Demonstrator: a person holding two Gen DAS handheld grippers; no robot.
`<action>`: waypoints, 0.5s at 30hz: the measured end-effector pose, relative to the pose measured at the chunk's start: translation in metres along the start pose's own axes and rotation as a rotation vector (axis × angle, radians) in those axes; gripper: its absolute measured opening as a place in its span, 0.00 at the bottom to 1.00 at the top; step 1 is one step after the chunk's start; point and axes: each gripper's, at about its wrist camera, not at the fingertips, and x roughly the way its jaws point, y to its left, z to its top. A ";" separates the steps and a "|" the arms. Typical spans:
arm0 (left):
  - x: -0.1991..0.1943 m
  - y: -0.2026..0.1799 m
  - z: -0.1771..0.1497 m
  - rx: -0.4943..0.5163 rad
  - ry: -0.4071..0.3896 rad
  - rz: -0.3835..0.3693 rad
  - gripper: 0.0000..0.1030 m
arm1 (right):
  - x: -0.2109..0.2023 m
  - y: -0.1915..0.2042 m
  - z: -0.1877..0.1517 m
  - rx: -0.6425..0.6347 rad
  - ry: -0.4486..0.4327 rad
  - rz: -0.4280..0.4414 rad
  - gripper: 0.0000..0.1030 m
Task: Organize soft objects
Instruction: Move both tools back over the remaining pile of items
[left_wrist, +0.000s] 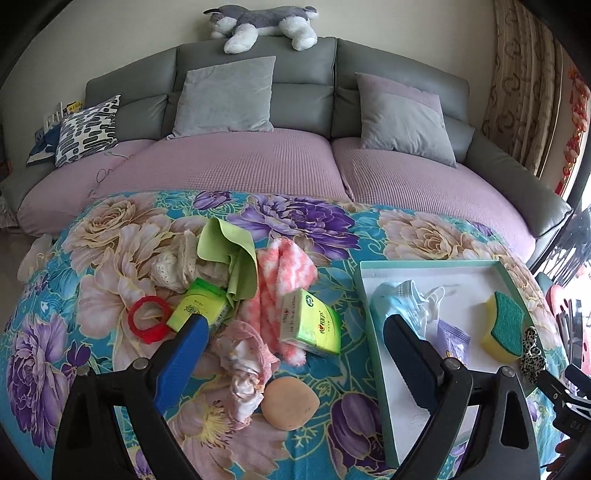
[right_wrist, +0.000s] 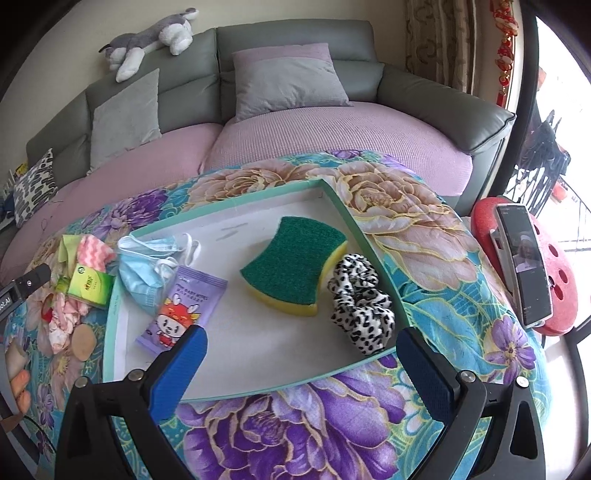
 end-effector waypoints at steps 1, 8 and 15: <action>-0.002 0.002 0.000 -0.004 -0.006 0.001 0.93 | -0.001 0.004 0.000 -0.003 -0.003 0.009 1.00; -0.012 0.026 0.003 -0.022 -0.025 0.021 0.93 | 0.002 0.047 -0.002 -0.050 0.004 0.111 1.00; -0.016 0.071 0.002 -0.078 -0.007 0.129 0.93 | 0.017 0.091 -0.006 -0.078 0.036 0.188 1.00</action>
